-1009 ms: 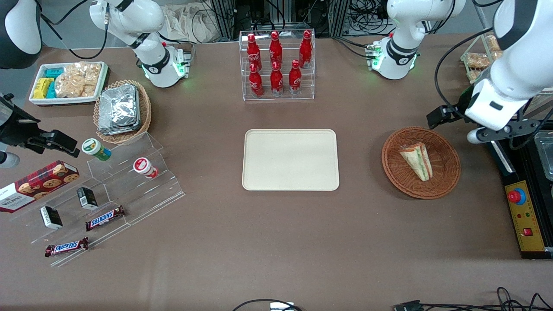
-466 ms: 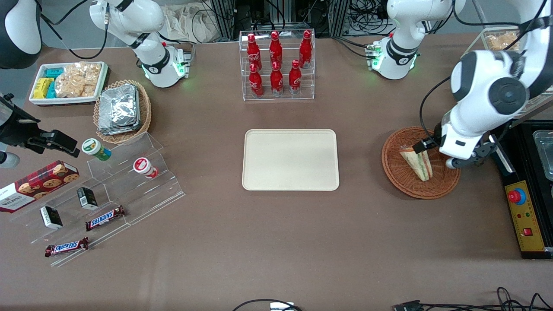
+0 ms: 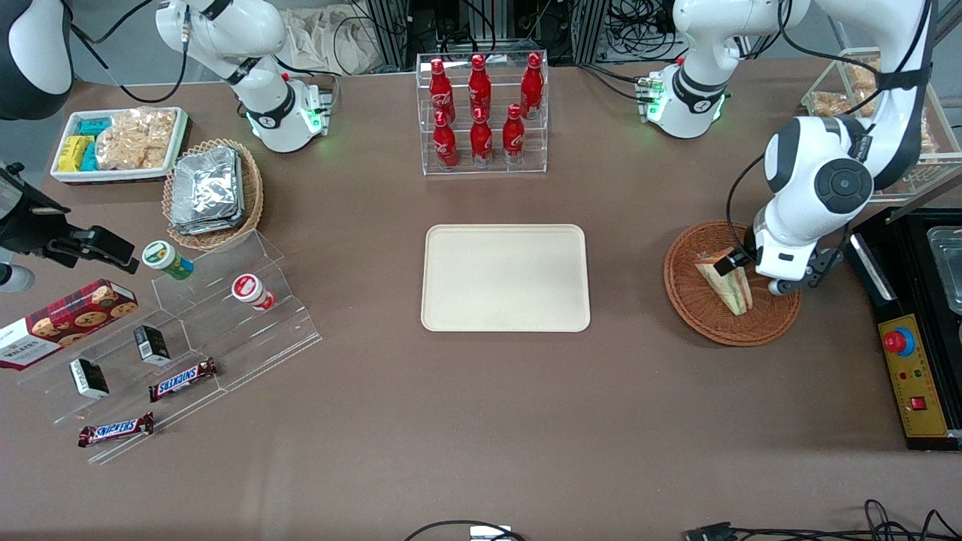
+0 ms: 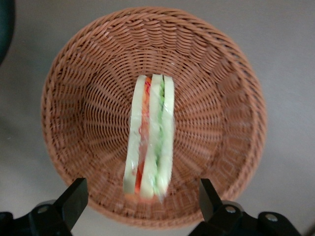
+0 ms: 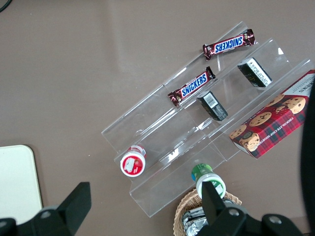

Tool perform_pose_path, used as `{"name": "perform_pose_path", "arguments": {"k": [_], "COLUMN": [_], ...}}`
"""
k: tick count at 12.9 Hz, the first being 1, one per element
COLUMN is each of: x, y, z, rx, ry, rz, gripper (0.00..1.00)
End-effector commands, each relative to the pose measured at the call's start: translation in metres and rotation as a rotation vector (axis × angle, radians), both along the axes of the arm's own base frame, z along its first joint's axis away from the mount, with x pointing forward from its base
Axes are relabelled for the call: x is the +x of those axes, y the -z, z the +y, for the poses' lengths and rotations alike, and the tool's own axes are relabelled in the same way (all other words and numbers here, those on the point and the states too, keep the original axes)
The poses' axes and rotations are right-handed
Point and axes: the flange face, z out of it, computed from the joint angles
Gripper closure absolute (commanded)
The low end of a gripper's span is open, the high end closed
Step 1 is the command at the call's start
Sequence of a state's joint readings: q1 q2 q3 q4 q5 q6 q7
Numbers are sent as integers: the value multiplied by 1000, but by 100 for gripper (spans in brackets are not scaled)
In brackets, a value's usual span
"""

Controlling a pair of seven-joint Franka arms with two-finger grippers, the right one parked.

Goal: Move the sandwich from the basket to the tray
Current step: 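Lower the left gripper around the sandwich and close on it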

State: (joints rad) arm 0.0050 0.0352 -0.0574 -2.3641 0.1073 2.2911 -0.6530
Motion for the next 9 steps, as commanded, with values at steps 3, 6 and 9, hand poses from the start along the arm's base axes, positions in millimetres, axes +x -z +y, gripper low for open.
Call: {"name": "perform_pose_path", "arguments": {"k": [3, 6, 9], "x": [-16, -15, -14], "y": [37, 48, 54], "z": [7, 9, 13], "rx": [0, -4, -4], "ry": [-12, -15, -20], "rz": [-11, -10, -5], "gripper": [0, 0, 4]}}
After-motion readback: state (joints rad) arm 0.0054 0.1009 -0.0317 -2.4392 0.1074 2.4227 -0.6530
